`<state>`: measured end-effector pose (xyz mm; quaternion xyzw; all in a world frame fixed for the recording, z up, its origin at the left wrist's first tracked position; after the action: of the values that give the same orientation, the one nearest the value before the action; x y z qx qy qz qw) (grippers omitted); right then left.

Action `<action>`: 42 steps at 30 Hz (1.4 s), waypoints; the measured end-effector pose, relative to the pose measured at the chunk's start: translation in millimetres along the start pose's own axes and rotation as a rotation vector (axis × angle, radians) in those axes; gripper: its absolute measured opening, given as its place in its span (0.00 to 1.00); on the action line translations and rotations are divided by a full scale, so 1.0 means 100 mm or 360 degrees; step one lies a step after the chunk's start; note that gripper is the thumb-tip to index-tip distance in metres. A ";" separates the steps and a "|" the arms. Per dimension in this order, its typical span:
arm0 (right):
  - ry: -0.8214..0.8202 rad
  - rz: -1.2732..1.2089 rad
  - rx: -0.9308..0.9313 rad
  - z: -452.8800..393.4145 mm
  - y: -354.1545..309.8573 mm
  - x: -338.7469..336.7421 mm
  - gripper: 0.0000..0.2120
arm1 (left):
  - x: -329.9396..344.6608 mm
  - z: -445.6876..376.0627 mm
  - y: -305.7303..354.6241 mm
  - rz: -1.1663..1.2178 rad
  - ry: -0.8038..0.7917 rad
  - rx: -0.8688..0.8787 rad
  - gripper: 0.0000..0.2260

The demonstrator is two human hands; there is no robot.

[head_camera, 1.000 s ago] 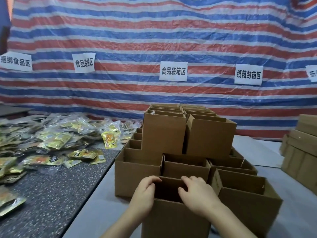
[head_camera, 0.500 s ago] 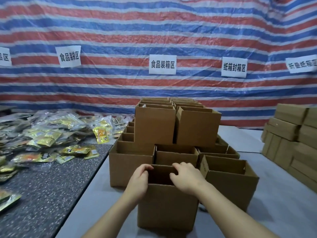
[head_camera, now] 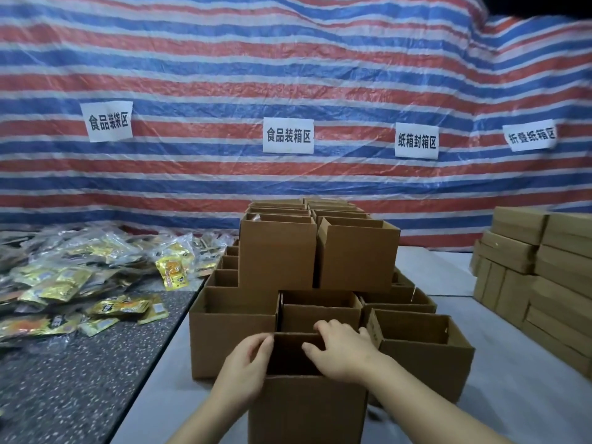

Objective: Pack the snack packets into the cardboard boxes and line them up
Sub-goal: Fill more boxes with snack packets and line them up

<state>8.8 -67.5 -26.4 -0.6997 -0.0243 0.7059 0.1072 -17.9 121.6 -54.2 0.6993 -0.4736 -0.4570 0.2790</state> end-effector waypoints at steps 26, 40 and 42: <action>0.0043 -0.0344 -0.0983 -0.87 -2.73 -0.32 0.11 | -3.72 -1.84 -2.89 -0.1599 0.0365 -0.0801 0.12; -0.0192 -0.0323 -0.0913 -1.21 -2.67 -0.12 0.22 | -3.98 -2.01 -3.33 -0.1778 0.0143 -0.1064 0.30; -0.0172 -0.0319 -0.0903 -1.15 -2.60 -0.15 0.21 | -3.94 -1.92 -3.12 -0.1705 0.0143 -0.1024 0.27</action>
<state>153.8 170.1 34.0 -0.6572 -0.2952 0.6931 -0.0247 230.2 598.1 -81.7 0.7390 0.1162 -0.6234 0.2275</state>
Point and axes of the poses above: each hand's wrist, its own z-axis away from the middle knuckle, its own x-axis out of the palm, y = z × x, the point moved 5 cm from there along -z, towards the middle knuckle, and after that the axes turned 14 degrees about x, right-handed, at the moved point
